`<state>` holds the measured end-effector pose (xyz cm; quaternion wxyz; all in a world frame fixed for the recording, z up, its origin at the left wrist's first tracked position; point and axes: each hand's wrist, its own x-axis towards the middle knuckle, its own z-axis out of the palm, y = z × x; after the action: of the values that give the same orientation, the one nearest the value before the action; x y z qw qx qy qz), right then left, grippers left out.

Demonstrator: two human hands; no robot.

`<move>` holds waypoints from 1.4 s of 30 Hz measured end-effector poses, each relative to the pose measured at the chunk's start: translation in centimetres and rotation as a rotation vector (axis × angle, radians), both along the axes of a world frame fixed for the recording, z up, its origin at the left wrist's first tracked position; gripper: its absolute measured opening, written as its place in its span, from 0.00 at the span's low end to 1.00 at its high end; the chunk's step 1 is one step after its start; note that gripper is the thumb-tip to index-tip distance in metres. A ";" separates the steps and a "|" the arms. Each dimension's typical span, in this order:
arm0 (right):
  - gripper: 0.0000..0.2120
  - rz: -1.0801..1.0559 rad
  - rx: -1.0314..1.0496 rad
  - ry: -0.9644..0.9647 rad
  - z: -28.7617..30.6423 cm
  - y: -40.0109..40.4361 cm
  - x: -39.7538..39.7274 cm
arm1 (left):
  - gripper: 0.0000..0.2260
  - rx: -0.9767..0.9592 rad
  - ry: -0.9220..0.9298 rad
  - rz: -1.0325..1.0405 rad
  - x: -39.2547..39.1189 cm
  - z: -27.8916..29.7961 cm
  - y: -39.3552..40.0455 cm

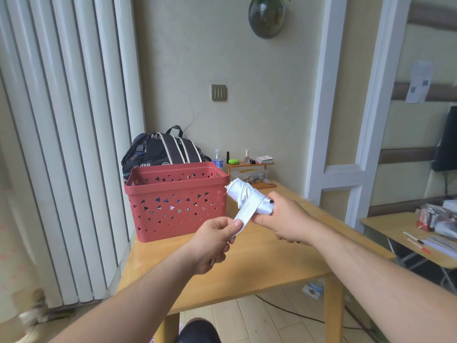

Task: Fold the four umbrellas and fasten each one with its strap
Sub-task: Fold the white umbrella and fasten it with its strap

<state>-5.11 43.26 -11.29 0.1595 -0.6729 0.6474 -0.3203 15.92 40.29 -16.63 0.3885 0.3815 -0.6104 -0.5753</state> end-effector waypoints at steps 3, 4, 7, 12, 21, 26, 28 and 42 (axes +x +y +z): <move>0.19 0.086 0.040 -0.102 -0.1 0.3 0.9 | 0.10 -0.041 -0.019 0.008 0.8 -0.1 -0.9; 0.19 0.112 0.054 -0.137 -0.2 0.2 1.1 | 0.11 -0.077 -0.028 0.006 1.0 -0.1 -1.0; 0.17 0.221 0.133 -0.266 -0.6 0.3 1.7 | 0.10 -0.235 -0.047 -0.018 1.7 0.2 -1.3; 0.14 0.330 0.285 -0.388 -0.7 1.0 2.5 | 0.13 -0.323 0.022 -0.109 2.6 0.8 -0.4; 0.20 0.328 0.524 -0.551 -0.8 1.4 2.3 | 0.15 -0.227 0.172 -0.086 1.6 0.9 0.6; 0.23 0.352 0.503 -0.587 -1.4 1.2 2.0 | 0.15 -0.240 0.184 -0.034 1.3 0.4 0.3; 0.23 0.341 0.482 -0.612 -1.6 1.2 1.9 | 0.15 -0.233 0.195 -0.015 1.1 0.4 0.2; 0.23 0.013 -0.260 0.145 -4.4 0.6 3.8 | 0.14 -0.212 0.131 0.326 -0.7 0.2 0.5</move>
<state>-1.29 43.90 -15.66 0.0257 -0.7136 0.6058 -0.3509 15.24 40.75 -16.46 0.5532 0.3941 -0.5712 -0.4609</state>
